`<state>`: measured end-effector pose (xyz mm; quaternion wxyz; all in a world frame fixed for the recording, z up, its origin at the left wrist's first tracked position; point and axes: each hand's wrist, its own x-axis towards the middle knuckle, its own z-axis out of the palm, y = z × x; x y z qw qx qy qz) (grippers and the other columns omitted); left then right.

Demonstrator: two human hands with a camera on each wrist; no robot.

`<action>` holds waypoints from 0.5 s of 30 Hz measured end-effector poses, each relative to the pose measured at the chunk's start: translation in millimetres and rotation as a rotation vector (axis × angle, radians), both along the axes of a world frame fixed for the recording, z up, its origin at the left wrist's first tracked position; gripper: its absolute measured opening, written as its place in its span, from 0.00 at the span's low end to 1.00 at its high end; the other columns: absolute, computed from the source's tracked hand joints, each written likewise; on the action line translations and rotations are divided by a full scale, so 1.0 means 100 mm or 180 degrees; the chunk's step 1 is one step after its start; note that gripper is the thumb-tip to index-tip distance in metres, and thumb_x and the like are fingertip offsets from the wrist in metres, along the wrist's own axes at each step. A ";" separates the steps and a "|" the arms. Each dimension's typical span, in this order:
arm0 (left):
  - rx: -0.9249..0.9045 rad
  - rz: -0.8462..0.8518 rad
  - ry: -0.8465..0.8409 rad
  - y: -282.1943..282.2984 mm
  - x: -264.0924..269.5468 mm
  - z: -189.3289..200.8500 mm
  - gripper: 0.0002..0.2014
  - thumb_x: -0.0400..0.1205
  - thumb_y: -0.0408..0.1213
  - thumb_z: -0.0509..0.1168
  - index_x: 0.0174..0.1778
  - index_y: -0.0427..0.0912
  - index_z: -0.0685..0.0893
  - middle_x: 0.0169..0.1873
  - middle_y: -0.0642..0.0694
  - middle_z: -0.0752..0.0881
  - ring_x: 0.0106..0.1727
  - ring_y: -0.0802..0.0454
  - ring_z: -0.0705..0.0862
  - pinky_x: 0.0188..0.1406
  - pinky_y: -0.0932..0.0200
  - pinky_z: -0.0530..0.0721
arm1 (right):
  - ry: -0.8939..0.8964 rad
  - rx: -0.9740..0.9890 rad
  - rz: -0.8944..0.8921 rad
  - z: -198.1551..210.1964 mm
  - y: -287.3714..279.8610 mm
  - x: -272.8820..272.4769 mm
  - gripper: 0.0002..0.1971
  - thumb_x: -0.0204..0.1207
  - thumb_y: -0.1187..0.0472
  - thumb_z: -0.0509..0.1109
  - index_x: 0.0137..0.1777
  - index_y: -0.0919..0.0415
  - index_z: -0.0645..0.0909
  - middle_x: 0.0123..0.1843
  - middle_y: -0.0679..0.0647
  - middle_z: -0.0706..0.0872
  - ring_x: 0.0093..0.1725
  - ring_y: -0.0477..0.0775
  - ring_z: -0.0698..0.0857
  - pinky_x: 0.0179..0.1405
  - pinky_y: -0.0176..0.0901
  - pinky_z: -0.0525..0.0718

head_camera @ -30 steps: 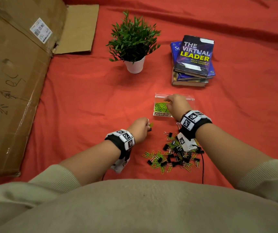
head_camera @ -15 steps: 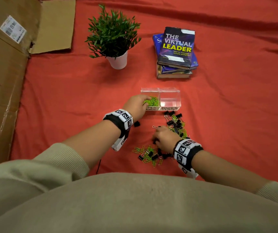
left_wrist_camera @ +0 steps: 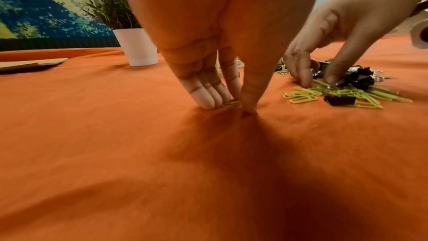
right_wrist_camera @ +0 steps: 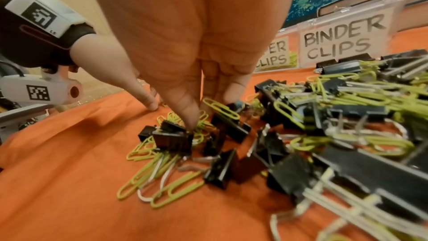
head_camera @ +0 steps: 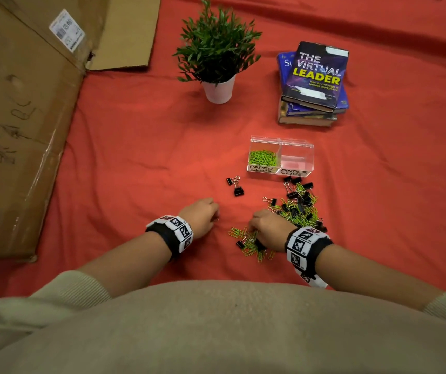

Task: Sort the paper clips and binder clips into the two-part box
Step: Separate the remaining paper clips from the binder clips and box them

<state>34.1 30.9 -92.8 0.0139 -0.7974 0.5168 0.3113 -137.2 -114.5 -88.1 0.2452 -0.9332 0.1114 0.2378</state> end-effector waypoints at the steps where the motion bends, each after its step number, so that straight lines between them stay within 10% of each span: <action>1: -0.0011 -0.0031 -0.0047 0.01 -0.01 -0.01 0.09 0.78 0.36 0.64 0.53 0.43 0.81 0.56 0.43 0.80 0.59 0.42 0.80 0.57 0.49 0.81 | 0.0043 0.0017 -0.0013 0.00 -0.01 -0.01 0.15 0.75 0.70 0.64 0.60 0.63 0.82 0.58 0.57 0.81 0.65 0.57 0.75 0.66 0.47 0.75; 9: 0.0047 -0.0096 -0.0145 0.03 -0.08 -0.04 0.08 0.81 0.36 0.59 0.52 0.38 0.79 0.55 0.39 0.81 0.59 0.39 0.80 0.58 0.47 0.80 | 0.0118 -0.0089 -0.0307 0.03 -0.15 -0.02 0.12 0.80 0.65 0.62 0.60 0.64 0.82 0.59 0.59 0.81 0.65 0.59 0.75 0.62 0.45 0.75; 15: -0.0282 0.0430 0.0593 -0.10 -0.20 0.08 0.09 0.80 0.31 0.60 0.55 0.41 0.79 0.51 0.40 0.87 0.54 0.40 0.84 0.50 0.57 0.78 | -0.0340 0.0347 -0.1508 0.18 -0.30 -0.01 0.09 0.81 0.63 0.62 0.54 0.61 0.84 0.52 0.57 0.83 0.47 0.53 0.81 0.46 0.40 0.78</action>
